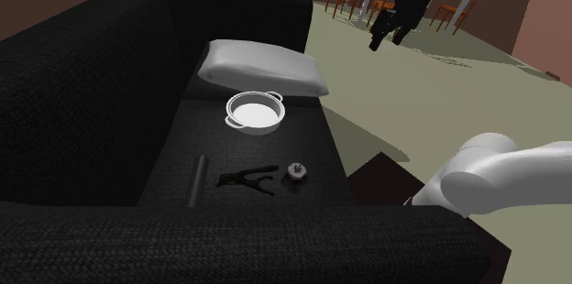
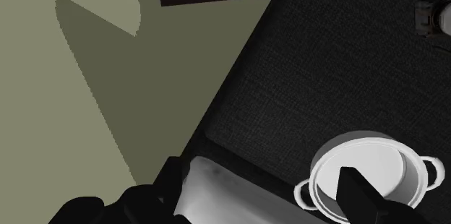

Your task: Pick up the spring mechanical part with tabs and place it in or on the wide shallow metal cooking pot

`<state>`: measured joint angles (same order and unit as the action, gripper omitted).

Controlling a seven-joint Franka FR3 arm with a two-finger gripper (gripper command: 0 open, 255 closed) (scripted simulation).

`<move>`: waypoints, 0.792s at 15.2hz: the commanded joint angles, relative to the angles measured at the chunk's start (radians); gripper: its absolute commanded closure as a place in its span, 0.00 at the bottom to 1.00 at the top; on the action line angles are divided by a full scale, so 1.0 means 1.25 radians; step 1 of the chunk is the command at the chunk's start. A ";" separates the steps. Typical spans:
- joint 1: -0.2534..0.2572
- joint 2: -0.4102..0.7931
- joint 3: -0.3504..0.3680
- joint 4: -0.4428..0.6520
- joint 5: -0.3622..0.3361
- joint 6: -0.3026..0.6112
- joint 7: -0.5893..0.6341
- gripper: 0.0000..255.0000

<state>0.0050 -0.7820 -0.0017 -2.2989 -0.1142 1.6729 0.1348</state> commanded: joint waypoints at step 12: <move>0.085 -0.098 0.102 -0.277 0.101 0.207 0.100 0.00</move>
<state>0.0981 -0.8913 0.1103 -2.6172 -0.0031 1.9123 0.2446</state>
